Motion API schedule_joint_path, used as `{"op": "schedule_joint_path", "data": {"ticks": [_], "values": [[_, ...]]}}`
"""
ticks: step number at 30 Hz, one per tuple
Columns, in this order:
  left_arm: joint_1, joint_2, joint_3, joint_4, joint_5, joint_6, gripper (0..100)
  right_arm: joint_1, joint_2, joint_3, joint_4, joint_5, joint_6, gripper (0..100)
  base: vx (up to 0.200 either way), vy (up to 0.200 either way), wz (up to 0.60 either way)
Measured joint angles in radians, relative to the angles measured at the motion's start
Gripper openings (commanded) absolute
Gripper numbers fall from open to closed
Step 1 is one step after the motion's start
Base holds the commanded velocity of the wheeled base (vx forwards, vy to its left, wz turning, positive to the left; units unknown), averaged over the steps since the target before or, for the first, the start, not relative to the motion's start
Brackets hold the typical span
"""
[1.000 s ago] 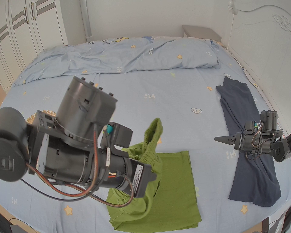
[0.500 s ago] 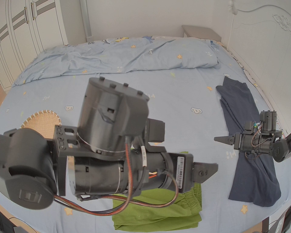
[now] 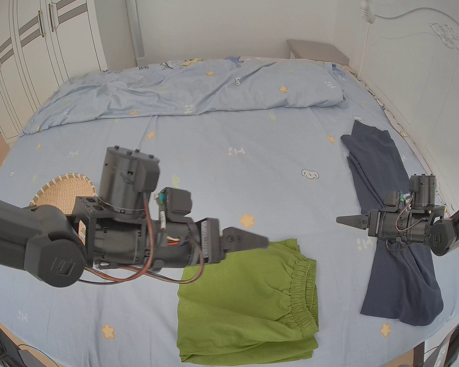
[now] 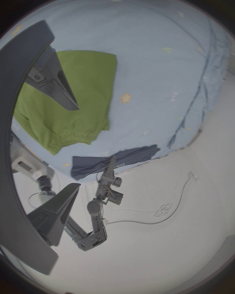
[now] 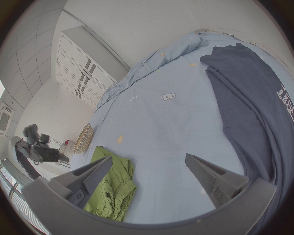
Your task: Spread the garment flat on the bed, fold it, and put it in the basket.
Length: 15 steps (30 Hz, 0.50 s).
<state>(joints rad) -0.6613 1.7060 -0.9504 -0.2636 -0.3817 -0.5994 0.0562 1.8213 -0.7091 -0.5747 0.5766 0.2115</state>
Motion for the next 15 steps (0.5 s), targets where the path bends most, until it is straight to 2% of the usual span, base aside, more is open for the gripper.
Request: {"op": "schedule_joint_path", "data": {"ticks": [3, 6, 10, 15], "values": [[0.106, 0.005, 0.083, -0.018, -0.171, 0.011, 100, 0.001, -0.012, 0.001, 0.006, 0.002, 0.002, 100, 0.000, 0.000, 0.00], [0.213, 0.015, 0.187, -0.051, -0.271, 0.039, 100, 0.004, -0.026, 0.002, 0.013, 0.005, 0.003, 100, 0.000, 0.000, 0.00], [0.332, 0.055, 0.305, -0.169, -0.324, 0.117, 100, 0.014, -0.047, 0.007, 0.020, 0.006, 0.006, 100, 0.000, 0.000, 0.00], [0.390, 0.138, 0.372, -0.232, -0.350, 0.159, 100, 0.027, -0.072, 0.014, 0.025, 0.005, 0.008, 100, 0.000, 0.000, 0.00]]}}
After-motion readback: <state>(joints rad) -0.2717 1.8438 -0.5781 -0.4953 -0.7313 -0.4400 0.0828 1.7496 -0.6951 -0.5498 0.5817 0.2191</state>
